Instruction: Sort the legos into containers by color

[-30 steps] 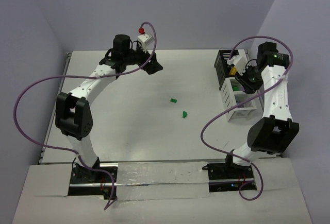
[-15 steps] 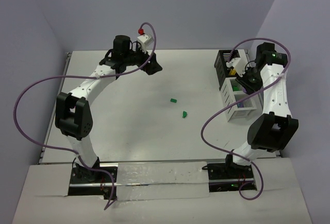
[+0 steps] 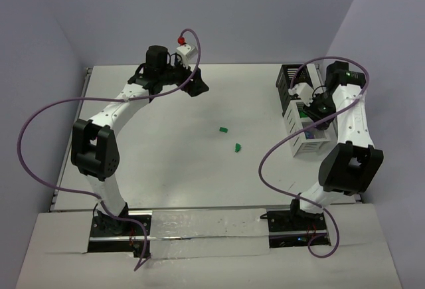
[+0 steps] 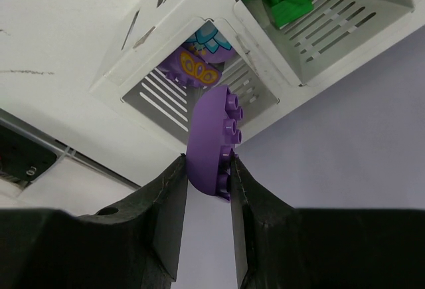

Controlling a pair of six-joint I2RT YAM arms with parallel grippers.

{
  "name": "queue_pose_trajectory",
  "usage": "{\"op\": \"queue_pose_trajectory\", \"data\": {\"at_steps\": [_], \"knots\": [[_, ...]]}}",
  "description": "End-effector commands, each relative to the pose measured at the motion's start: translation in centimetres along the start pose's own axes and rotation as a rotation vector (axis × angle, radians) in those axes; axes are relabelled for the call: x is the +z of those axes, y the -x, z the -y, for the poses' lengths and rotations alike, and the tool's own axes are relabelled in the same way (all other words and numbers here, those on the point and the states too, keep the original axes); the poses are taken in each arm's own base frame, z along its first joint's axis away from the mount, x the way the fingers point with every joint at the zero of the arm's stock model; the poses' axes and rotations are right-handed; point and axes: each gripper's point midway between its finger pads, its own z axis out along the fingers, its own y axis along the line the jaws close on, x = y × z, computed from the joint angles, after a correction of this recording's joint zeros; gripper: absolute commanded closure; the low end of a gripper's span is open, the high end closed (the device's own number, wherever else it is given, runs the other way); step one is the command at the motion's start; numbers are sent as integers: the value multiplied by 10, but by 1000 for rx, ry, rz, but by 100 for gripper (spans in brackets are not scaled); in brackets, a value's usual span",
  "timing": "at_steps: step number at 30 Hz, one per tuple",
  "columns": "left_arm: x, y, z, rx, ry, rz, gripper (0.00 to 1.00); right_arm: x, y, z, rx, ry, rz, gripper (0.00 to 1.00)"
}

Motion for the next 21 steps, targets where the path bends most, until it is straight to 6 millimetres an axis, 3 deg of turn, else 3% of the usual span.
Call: {"op": "queue_pose_trajectory", "data": {"at_steps": [1,7,11,16,17,18,20,21], "knots": [[-7,19,1,25,16,32,1,1,-4,-16,-2,102,-43,62],[-9,17,0,26,29,29,1,-2,4,-14,-10,91,-15,37],[-10,18,-1,25,42,39,1,-22,24,-7,-2,33,59,35],[-17,21,-10,-21,90,66,1,-59,92,-14,31,0,299,35],[-20,23,-12,-65,100,84,1,-62,117,-22,51,30,360,36],[-23,26,-14,-77,99,100,1,-60,139,-29,58,63,404,36],[-33,31,-25,-130,121,125,1,-56,159,-34,117,88,438,36],[-44,37,-37,-183,137,155,1,-42,187,-48,135,137,462,36]]}}
